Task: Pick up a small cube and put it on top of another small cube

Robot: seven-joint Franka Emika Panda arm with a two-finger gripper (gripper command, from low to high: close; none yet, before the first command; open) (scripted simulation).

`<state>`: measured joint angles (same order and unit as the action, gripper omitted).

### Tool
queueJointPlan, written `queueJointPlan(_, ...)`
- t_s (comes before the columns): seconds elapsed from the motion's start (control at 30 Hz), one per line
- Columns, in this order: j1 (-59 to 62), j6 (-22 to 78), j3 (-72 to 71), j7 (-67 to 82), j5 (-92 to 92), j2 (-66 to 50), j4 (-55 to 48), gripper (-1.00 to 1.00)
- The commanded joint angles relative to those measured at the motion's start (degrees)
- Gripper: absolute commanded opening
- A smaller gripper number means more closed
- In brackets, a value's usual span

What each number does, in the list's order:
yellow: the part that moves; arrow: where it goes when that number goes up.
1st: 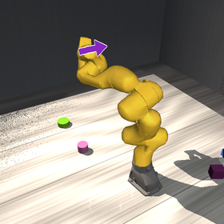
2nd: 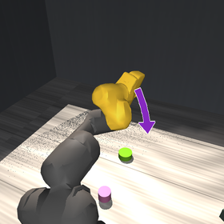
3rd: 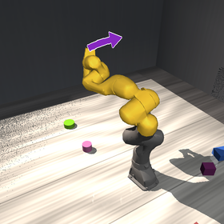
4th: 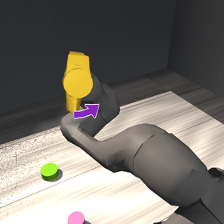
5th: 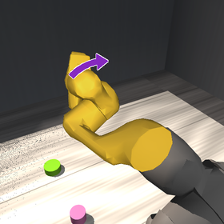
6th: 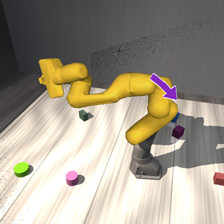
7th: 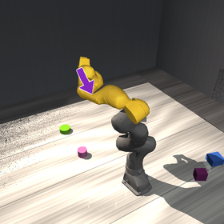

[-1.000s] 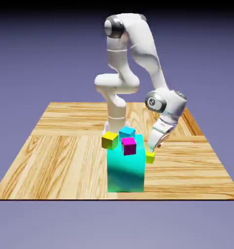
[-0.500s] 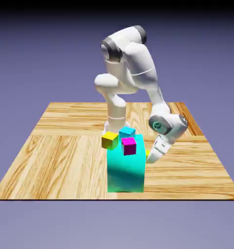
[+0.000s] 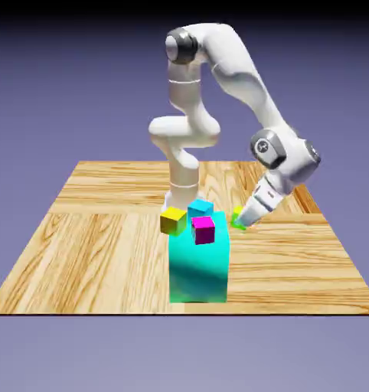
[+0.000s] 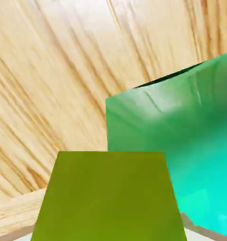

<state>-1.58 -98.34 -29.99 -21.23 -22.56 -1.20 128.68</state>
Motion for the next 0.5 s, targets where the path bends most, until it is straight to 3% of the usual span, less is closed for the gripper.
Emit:
queueJointPlan(0.0, -1.08, 1.51, 2.07, 0.52, 0.78, 0.67, -1.25, -1.00)
queueJointPlan(0.3, -8.85, 14.67, 20.76, 4.27, 8.85, 6.09, -12.16, -1.00)
queueJointPlan(0.47, -9.45, 14.09, 27.71, -3.89, 11.35, 2.93, -12.93, -1.00)
